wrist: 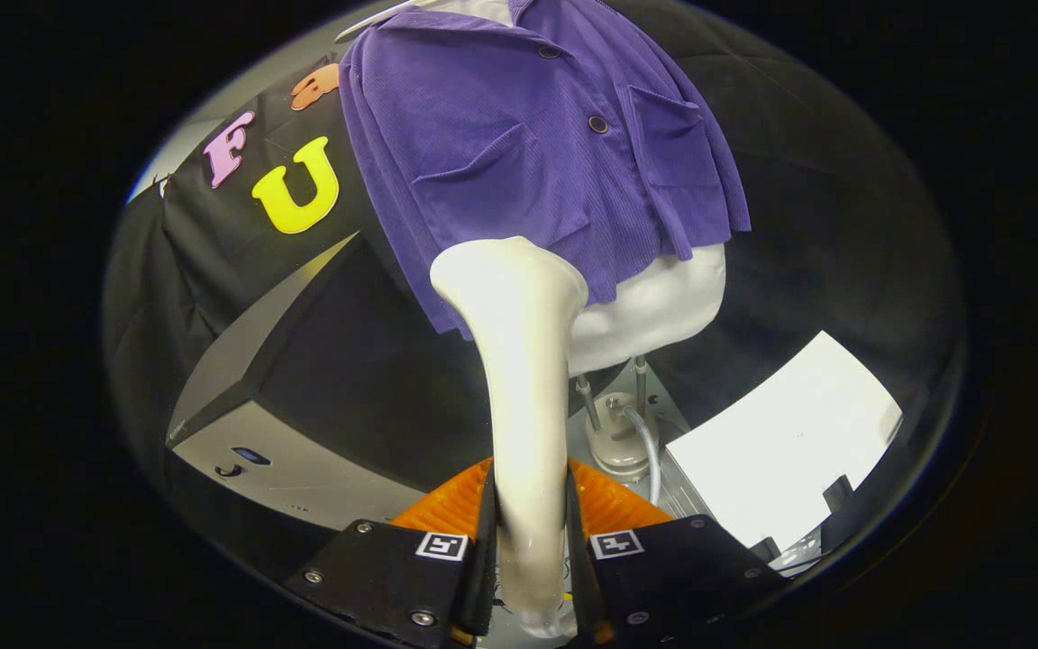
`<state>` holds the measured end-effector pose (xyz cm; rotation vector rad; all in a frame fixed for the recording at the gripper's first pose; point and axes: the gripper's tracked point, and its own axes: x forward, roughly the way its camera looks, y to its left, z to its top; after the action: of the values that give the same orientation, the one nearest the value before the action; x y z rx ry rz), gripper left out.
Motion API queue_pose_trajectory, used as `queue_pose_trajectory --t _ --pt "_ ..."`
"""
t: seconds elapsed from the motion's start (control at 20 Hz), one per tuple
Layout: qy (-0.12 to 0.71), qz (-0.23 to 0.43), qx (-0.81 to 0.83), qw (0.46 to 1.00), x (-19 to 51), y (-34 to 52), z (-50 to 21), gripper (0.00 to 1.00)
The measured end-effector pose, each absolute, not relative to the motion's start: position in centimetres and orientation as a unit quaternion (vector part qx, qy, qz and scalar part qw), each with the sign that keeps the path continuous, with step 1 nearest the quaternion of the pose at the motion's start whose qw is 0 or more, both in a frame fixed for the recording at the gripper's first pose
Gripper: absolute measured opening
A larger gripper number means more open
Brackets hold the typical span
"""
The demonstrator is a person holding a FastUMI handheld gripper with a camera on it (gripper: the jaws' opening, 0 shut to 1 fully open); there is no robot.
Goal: Iron the clothes twice with a garment steamer, once on the left side and once on the right side.
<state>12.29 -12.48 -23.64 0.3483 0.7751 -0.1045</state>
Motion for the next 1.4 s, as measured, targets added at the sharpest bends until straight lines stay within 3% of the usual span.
queue_pose_trajectory --t 0.35,0.65,1.4 --pt "0.335 -0.039 0.175 0.925 7.4 -11.3 -19.0 0.35" --pt "0.279 -0.025 0.176 0.944 5.8 -11.9 -10.6 0.35" --pt "0.102 -0.033 0.159 0.981 12.2 -19.7 9.6 0.35"
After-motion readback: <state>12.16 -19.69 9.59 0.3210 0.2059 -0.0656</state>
